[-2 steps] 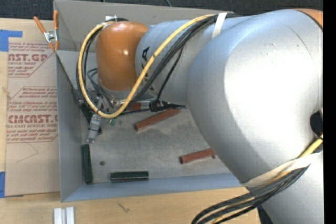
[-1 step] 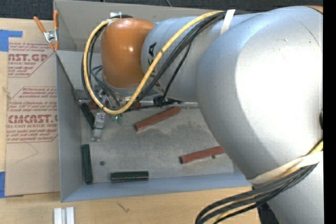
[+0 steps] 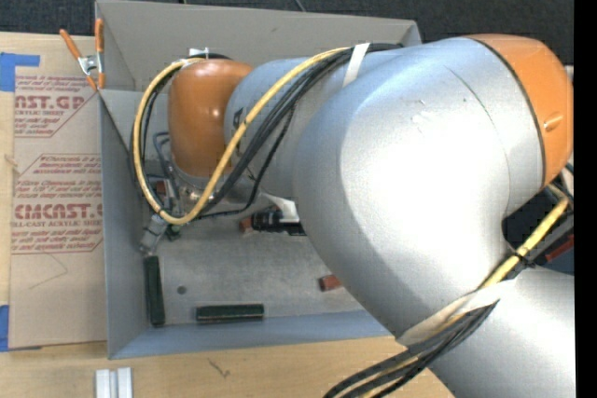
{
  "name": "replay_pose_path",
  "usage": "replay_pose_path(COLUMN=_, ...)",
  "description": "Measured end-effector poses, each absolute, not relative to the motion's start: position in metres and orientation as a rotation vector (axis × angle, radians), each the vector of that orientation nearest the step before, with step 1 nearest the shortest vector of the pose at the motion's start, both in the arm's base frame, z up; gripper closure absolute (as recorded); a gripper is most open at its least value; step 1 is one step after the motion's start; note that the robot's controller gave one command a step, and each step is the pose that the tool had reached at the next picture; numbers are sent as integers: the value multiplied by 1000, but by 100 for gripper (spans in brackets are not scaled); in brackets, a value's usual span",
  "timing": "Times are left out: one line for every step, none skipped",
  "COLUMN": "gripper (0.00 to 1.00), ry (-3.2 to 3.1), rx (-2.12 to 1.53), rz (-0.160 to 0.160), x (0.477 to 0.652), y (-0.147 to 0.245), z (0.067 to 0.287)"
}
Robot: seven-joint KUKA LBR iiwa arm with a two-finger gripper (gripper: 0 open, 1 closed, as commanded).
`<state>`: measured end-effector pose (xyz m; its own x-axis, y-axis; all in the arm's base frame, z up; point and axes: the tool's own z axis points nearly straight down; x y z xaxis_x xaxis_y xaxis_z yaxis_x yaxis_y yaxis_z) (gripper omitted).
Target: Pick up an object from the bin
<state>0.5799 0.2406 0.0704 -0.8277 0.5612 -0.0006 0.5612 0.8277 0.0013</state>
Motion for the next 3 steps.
replay_pose_path(gripper=100, ry=3082, rx=578, rz=-4, x=593, y=231, z=71)
replay_pose_path(gripper=100, ry=3082, rx=578, rz=-4, x=593, y=231, z=71)
replay_pose_path(gripper=100, ry=3084, rx=578, rz=-6, x=592, y=231, z=73)
